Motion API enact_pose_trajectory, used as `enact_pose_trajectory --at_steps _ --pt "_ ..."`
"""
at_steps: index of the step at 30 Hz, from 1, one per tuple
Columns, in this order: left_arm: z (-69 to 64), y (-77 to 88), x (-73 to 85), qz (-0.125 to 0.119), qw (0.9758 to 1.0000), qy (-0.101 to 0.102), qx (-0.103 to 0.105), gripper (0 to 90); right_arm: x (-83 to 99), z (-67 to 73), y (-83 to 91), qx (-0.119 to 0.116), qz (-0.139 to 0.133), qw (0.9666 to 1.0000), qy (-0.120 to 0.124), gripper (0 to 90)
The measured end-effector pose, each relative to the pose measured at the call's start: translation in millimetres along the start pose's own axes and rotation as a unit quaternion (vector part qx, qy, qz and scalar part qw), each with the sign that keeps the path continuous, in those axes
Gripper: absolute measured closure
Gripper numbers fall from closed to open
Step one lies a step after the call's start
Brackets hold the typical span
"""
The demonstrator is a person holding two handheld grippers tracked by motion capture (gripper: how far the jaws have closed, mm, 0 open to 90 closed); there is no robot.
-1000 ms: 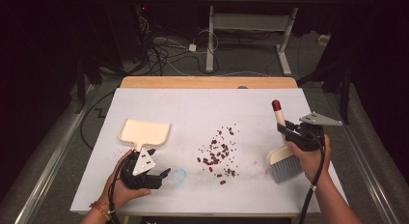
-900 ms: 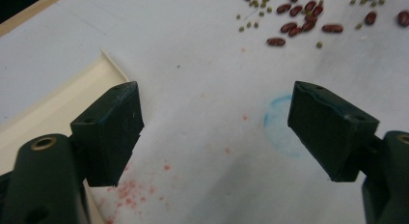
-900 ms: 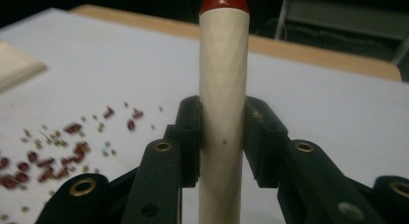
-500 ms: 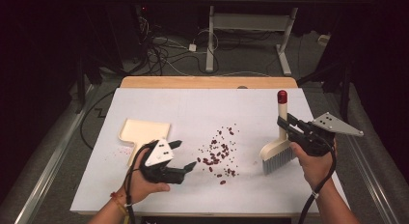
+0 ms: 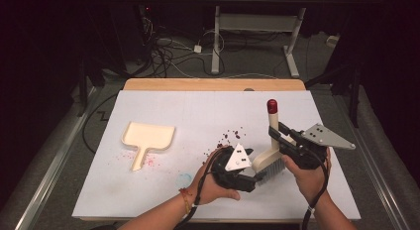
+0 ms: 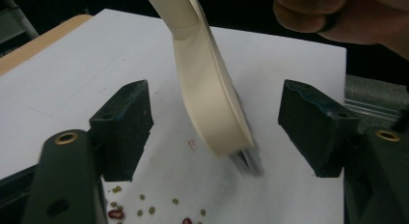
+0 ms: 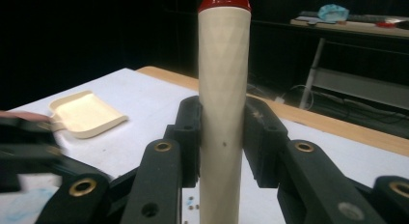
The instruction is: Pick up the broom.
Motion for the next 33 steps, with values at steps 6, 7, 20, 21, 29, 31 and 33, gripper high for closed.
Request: enact_pose_trajectory --at_steps 6,7,20,21,29,31,33 --pt "-1.3 -16.5 1.9 -0.004 0.9996 0.016 -0.023 40.5 -2.2 18.1 -1.5 -0.006 -0.006 0.9998 0.020 70.4" --pt "0.5 -17.4 2.8 -0.007 0.9994 0.021 -0.028 41.3 -3.1 20.7 -2.0 -0.013 -0.004 0.9996 0.024 70.3" --pt "12.6 -5.4 6.6 -0.015 0.9996 0.019 -0.014 61.8 -9.7 38.5 3.0 -0.029 -0.028 0.9985 0.036 70.0" --pt "15.2 -3.9 7.4 -0.013 0.9996 0.022 -0.010 61.8 -9.7 38.5 3.0 -0.029 -0.028 0.9985 0.036 70.0" --pt "22.7 11.2 11.4 0.009 0.9996 -0.013 0.022 65.2 -13.4 31.4 6.7 -0.117 -0.003 0.9892 0.087 54.9" --pt "23.8 17.3 12.3 0.012 0.9991 -0.027 0.031 65.2 -12.7 28.5 9.0 -0.159 0.005 0.9828 0.093 50.7" --pt "25.8 24.5 14.0 0.018 0.9981 -0.043 0.041 65.3 -11.0 25.6 9.2 -0.178 0.028 0.9775 0.110 47.5"
Point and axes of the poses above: each handheld gripper's, and its own axes: y roughly backward along the jaws, x roughly out of its underside, z roughly to its left, the point moved 2 cm from there along -y, roughly forward along the jaws, and after that the axes turned 8 degrees about -x, right-handed, at the moved point
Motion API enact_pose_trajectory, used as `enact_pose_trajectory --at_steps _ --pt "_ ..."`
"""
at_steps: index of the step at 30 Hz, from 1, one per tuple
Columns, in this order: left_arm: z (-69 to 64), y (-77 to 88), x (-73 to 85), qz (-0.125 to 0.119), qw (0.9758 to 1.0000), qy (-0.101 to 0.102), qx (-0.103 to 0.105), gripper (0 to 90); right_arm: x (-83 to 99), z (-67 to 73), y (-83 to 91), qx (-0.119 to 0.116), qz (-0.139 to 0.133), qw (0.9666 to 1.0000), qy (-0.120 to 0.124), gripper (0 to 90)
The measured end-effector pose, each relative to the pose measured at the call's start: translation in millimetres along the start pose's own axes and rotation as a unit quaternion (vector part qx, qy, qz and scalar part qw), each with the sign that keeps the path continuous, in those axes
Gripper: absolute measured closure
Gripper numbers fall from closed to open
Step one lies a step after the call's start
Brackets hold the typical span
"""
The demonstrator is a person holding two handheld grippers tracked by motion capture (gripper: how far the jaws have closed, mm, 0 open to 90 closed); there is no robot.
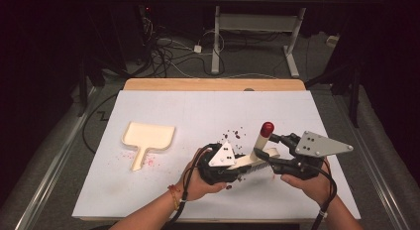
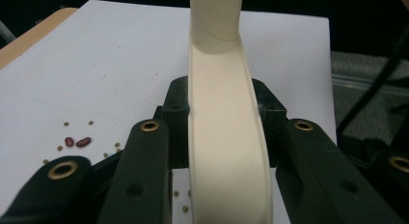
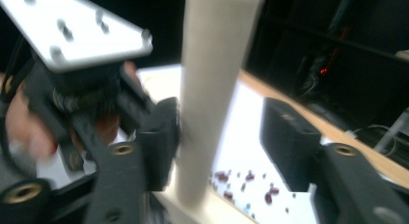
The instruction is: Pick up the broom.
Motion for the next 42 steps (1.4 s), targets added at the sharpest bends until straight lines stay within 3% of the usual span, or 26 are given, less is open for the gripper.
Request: enact_pose_trajectory --at_steps 1,2,3,6,7,8,9,10,11,13,15,16,17,19,20,21,22,25,28,29,30,32,33,34,40,42 --pt "0.6 3.5 1.4 0.003 1.0000 -0.006 0.003 65.3 1.9 -0.7 0.3 -0.021 0.010 0.9997 0.006 48.1" --pt "1.4 7.2 3.1 0.006 0.9999 -0.011 0.005 65.3 1.9 -0.7 0.3 -0.021 0.010 0.9997 0.006 48.1" --pt "3.0 14.5 7.4 0.011 0.9996 -0.021 0.014 65.3 6.9 -2.2 -1.6 -0.051 0.040 0.9978 0.013 46.9" --pt "4.2 21.6 12.4 0.014 0.9993 -0.028 0.021 65.2 13.0 -2.9 -5.6 -0.070 0.063 0.9954 0.019 45.2" --pt "4.7 24.8 14.9 0.016 0.9990 -0.032 0.027 65.2 19.3 -1.9 -12.6 -0.105 0.089 0.9903 0.018 44.1" --pt "4.7 27.6 17.3 0.016 0.9987 -0.035 0.033 65.2 19.3 -1.9 -12.6 -0.105 0.089 0.9903 0.018 44.1" --pt "4.9 30.0 19.6 0.017 0.9984 -0.036 0.040 65.2 24.9 2.7 -22.4 -0.129 0.120 0.9840 0.030 42.5" --pt "5.3 32.1 21.8 0.018 0.9978 -0.039 0.050 65.2 24.9 2.7 -22.4 -0.129 0.120 0.9840 0.030 42.5" --pt "5.2 33.6 23.9 0.018 0.9973 -0.039 0.060 65.2 29.9 9.2 -33.2 -0.145 0.154 0.9764 0.042 41.5" --pt "5.1 35.5 26.9 0.020 0.9961 -0.043 0.074 65.2 32.3 12.3 -38.7 -0.150 0.163 0.9741 0.046 42.6" --pt "4.6 36.3 28.9 0.022 0.9946 -0.048 0.090 65.2 40.3 19.1 -54.1 -0.188 0.184 0.9634 0.051 49.8" --pt "4.1 36.3 29.4 0.020 0.9940 -0.049 0.096 65.2 40.3 19.1 -54.1 -0.188 0.184 0.9634 0.051 49.8" --pt "3.4 35.7 29.7 0.022 0.9935 -0.052 0.099 65.1 42.6 22.8 -60.4 -0.206 0.181 0.9602 0.055 58.2" --pt "2.3 34.5 30.6 0.026 0.9928 -0.060 0.100 65.1 42.2 24.3 -63.1 -0.218 0.183 0.9573 0.048 59.6" --pt "2.7 34.2 30.9 0.025 0.9930 -0.061 0.098 64.3 42.1 22.6 -64.9 -0.222 0.179 0.9566 0.060 61.4" --pt "3.5 34.1 30.9 0.022 0.9932 -0.060 0.097 64.3 42.1 22.6 -64.9 -0.222 0.179 0.9566 0.060 61.4" --pt "5.1 34.4 30.5 0.018 0.9935 -0.056 0.098 59.5 43.0 25.1 -62.2 -0.221 0.182 0.9573 0.038 64.7" --pt "8.5 34.5 29.5 0.013 0.9948 -0.052 0.087 56.0 41.5 24.1 -62.5 -0.216 0.180 0.9582 0.050 66.9" --pt "10.9 37.0 29.0 0.010 0.9969 -0.053 0.058 46.3 38.0 21.4 -59.2 -0.194 0.182 0.9622 0.057 67.1" --pt "12.1 38.6 29.3 0.010 0.9976 -0.054 0.043 38.1 37.3 19.0 -54.7 -0.178 0.180 0.9667 0.037 67.1" --pt "13.3 40.6 29.8 0.011 0.9982 -0.055 0.021 38.1 37.3 19.0 -54.7 -0.178 0.180 0.9667 0.037 67.1" --pt "16.5 46.6 31.9 0.007 0.9986 -0.052 -0.009 28.2 36.1 9.8 -49.0 -0.144 0.174 0.9738 0.027 67.1" --pt "18.7 50.1 33.6 0.005 0.9984 -0.051 -0.024 28.2 36.1 9.8 -49.0 -0.144 0.174 0.9738 0.027 67.1" --pt "20.7 53.7 36.2 0.006 0.9979 -0.050 -0.041 24.5 35.1 3.8 -44.0 -0.119 0.171 0.9778 0.018 67.1" --pt "35.8 77.1 69.2 0.031 0.9921 -0.022 -0.120 21.6 32.6 -12.9 -29.7 -0.059 0.165 0.9845 -0.003 67.1" --pt "40.2 85.5 84.5 0.041 0.9885 -0.015 -0.144 21.6 32.9 -16.1 -27.8 -0.051 0.161 0.9856 -0.011 67.1"
Point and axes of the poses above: each handheld gripper's, and its own axes: y roughly backward along the jaws, x roughly out of its underside, z roughly to its left, the point moved 2 cm from there along -y, roughly forward along the jaws, and after that the axes turned 8 degrees about -x, right-handed, at the moved point
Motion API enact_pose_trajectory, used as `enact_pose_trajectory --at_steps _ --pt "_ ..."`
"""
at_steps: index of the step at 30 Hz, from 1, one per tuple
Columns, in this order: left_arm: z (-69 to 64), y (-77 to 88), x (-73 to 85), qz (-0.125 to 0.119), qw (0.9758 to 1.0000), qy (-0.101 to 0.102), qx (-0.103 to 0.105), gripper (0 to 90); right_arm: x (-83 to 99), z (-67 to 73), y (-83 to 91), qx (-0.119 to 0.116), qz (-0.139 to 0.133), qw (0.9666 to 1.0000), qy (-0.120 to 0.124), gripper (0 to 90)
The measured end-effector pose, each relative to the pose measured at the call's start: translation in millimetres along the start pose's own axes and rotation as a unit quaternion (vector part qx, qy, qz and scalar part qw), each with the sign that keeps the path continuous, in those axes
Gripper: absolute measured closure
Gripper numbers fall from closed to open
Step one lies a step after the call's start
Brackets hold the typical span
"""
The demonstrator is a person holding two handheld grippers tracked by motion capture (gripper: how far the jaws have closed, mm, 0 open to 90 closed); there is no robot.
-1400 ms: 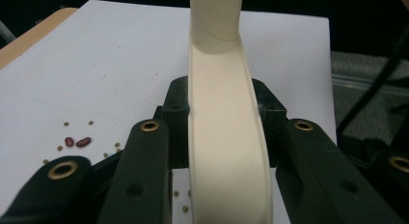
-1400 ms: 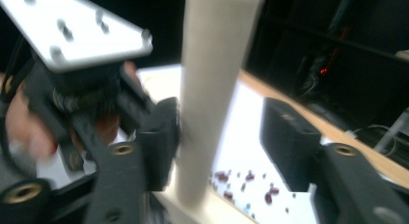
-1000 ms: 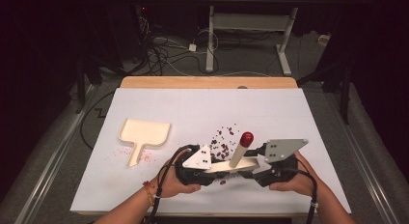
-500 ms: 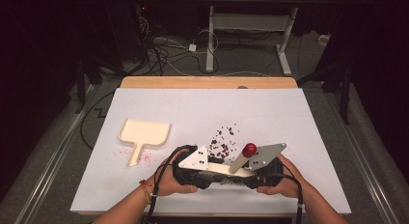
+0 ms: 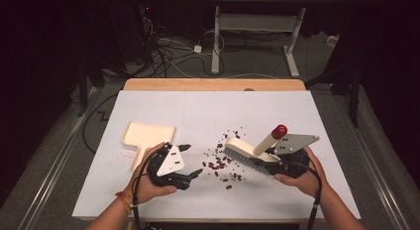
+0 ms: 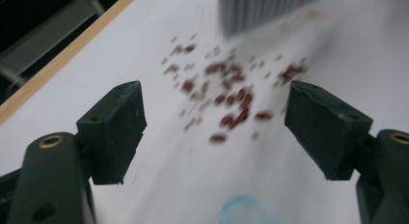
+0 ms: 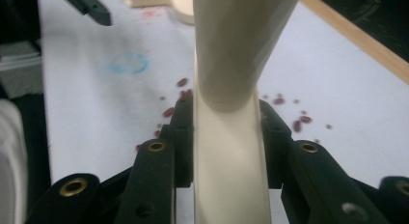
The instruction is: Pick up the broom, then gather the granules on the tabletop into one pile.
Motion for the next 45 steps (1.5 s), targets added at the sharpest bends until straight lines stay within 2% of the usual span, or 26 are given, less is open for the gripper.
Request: enact_pose_trajectory --at_steps 3,6,8,10,11,17,21,23,25,29,31,32,37,39,42,45 --pt "8.5 7.8 24.7 0.017 0.9992 0.007 -0.035 21.5 2.7 -9.3 5.2 0.014 -0.010 0.9996 -0.022 67.0" --pt "15.9 14.7 45.6 0.033 0.9976 0.028 -0.054 21.5 5.3 -19.5 9.1 0.043 -0.011 0.9985 -0.033 67.0" --pt "19.5 18.4 56.0 0.042 0.9964 0.038 -0.063 21.0 6.0 -21.8 9.4 0.050 -0.010 0.9981 -0.035 67.0" --pt "23.0 20.8 63.3 0.040 0.9949 0.059 -0.071 20.6 8.5 -28.3 9.4 0.070 -0.007 0.9967 -0.041 67.1" --pt "24.4 20.8 65.0 0.038 0.9943 0.069 -0.072 20.6 8.5 -28.3 9.4 0.070 -0.007 0.9967 -0.041 67.1" --pt "20.8 20.2 63.5 0.032 0.9937 0.064 -0.086 20.3 16.4 -43.3 6.2 0.104 -0.001 0.9931 -0.053 67.1" --pt "18.6 21.2 66.5 0.039 0.9936 0.061 -0.087 20.3 20.0 -50.0 6.2 0.120 0.001 0.9911 -0.057 67.1" --pt "18.7 21.5 68.1 0.044 0.9932 0.061 -0.089 20.4 23.3 -56.6 7.6 0.134 -0.004 0.9886 -0.069 67.1" --pt "18.5 21.4 69.4 0.047 0.9932 0.060 -0.088 20.9 24.1 -58.3 8.0 0.136 -0.002 0.9881 -0.072 67.1" --pt "17.9 21.0 69.9 0.053 0.9930 0.053 -0.091 20.5 26.6 -66.3 7.6 0.169 0.013 0.9832 -0.068 67.1" --pt "18.8 20.5 69.6 0.050 0.9930 0.057 -0.091 20.5 27.0 -68.3 6.9 0.173 0.015 0.9824 -0.068 67.1" --pt "19.0 19.8 70.0 0.050 0.9929 0.059 -0.091 20.5 26.0 -73.6 4.5 0.182 0.018 0.9809 -0.067 67.1" --pt "17.4 17.3 73.5 0.061 0.9930 0.057 -0.084 20.5 21.6 -87.6 -4.0 0.186 0.014 0.9796 -0.075 67.1" --pt "16.9 17.6 73.2 0.060 0.9930 0.057 -0.085 20.5 17.6 -98.0 -13.0 0.194 0.021 0.9778 -0.077 67.2" --pt "17.1 17.5 69.7 0.055 0.9932 0.059 -0.084 20.5 14.3 -105.3 -19.8 0.196 0.025 0.9773 -0.076 67.2" --pt "14.7 15.7 67.7 0.057 0.9935 0.051 -0.085 20.5 9.2 -115.3 -30.5 0.206 0.040 0.9751 -0.072 67.2"
Point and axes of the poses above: each handheld gripper's, and its own axes: y roughly backward along the jaws, x roughly out of its underside, z roughly to its left, the point moved 2 cm from there along -y, roughly forward along the jaws, and after that the axes turned 8 degrees about -x, right-handed, at the moved point
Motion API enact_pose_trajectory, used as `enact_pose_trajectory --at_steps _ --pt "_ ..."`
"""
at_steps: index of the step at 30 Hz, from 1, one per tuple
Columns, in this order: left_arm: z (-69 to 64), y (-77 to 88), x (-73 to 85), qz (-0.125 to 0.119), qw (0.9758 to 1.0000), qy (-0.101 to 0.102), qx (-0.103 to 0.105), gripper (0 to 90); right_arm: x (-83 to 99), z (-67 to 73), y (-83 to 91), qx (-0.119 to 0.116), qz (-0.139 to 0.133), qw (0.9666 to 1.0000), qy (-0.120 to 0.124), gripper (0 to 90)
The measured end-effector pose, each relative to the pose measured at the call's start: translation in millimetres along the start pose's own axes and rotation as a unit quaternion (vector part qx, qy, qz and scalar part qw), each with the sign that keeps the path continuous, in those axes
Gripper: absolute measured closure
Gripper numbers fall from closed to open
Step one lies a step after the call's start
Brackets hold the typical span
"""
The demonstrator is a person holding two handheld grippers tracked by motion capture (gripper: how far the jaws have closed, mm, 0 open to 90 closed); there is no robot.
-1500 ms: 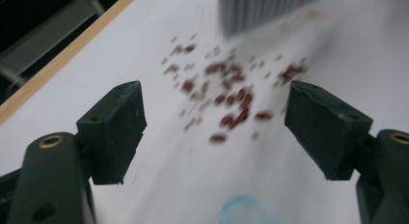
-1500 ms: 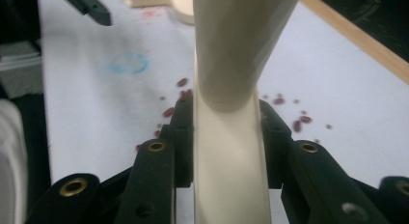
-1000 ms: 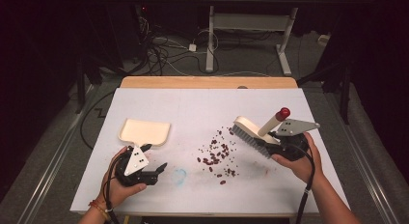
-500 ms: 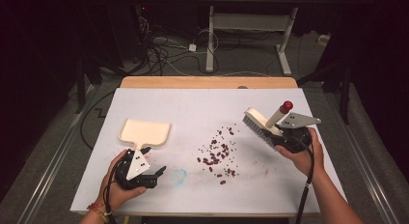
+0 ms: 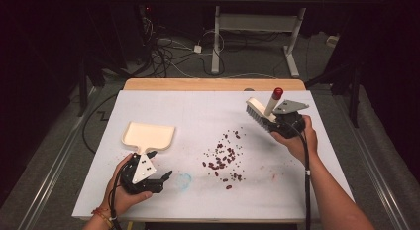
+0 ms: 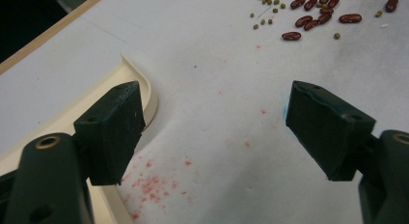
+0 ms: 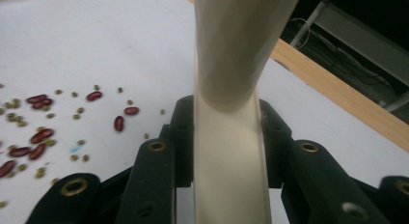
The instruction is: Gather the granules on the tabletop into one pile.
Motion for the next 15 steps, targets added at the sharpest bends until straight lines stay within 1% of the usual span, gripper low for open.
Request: enact_pose_trajectory --at_steps 1,2,3,4,5,6,7,8,9,10,11,12,13,14,15 --pt "-1.1 -0.2 0.4 0.003 1.0000 -0.003 0.001 20.5 -4.1 -3.0 -9.1 0.011 0.010 0.9999 0.006 67.2" --pt "-1.9 -0.3 0.9 0.005 1.0000 -0.006 0.002 20.5 -4.1 -3.0 -9.1 0.011 0.010 0.9999 0.006 67.2" --pt "-2.1 -0.2 1.5 0.007 0.9999 -0.008 0.002 20.5 -5.9 -5.0 -13.8 0.012 0.017 0.9997 0.009 67.2" --pt "-2.0 -0.2 1.8 0.008 0.9999 -0.008 0.002 20.5 -8.6 -7.6 -23.1 0.021 0.024 0.9994 0.013 67.2" --pt "-1.5 -0.1 2.0 0.007 1.0000 -0.006 0.003 20.5 -9.7 -8.7 -28.0 0.021 0.028 0.9993 0.014 67.2" --pt "-0.8 -0.1 2.2 0.006 1.0000 -0.004 0.003 20.5 -9.7 -8.7 -28.0 0.021 0.028 0.9993 0.014 67.2" --pt "-0.3 -0.3 2.4 0.005 1.0000 -0.001 0.003 20.5 -11.0 -9.0 -38.0 0.022 0.036 0.9989 0.021 67.2" --pt "0.3 -0.4 2.8 0.006 1.0000 0.000 0.004 20.5 -11.0 -9.0 -38.0 0.022 0.036 0.9989 0.021 67.2" --pt "0.4 -0.7 3.2 0.006 1.0000 0.000 0.005 20.5 -11.7 -5.3 -48.9 0.026 0.051 0.9979 0.031 67.2" --pt "0.4 -1.1 3.6 0.007 1.0000 0.000 0.006 20.5 -11.7 -5.3 -48.9 0.026 0.051 0.9979 0.031 67.2" --pt "0.4 -1.6 3.9 0.010 0.9999 -0.003 0.006 20.5 -12.0 -2.3 -54.4 0.027 0.058 0.9970 0.043 67.2" --pt "0.3 -1.9 4.1 0.012 0.9999 -0.004 0.007 20.5 -12.6 1.1 -59.3 0.023 0.061 0.9964 0.053 67.2" --pt "0.0 -2.0 4.0 0.012 0.9999 -0.006 0.007 20.5 -13.5 5.0 -62.2 0.015 0.062 0.9967 0.050 67.2" --pt "0.0 -1.9 3.8 0.012 0.9999 -0.008 0.007 20.5 -14.5 9.6 -65.6 0.011 0.061 0.9968 0.052 67.2" --pt "-0.2 -1.8 3.5 0.012 0.9999 -0.009 0.008 20.5 -15.5 14.3 -68.1 0.015 0.066 0.9956 0.064 67.1"
Point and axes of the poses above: each handheld gripper's, and its own axes: y roughly backward along the jaws, x roughly out of its underside, z roughly to its left, the point moved 2 cm from there along -y, roughly forward along the jaws, and after that the axes turned 8 degrees about -x, right-handed, at the moved point
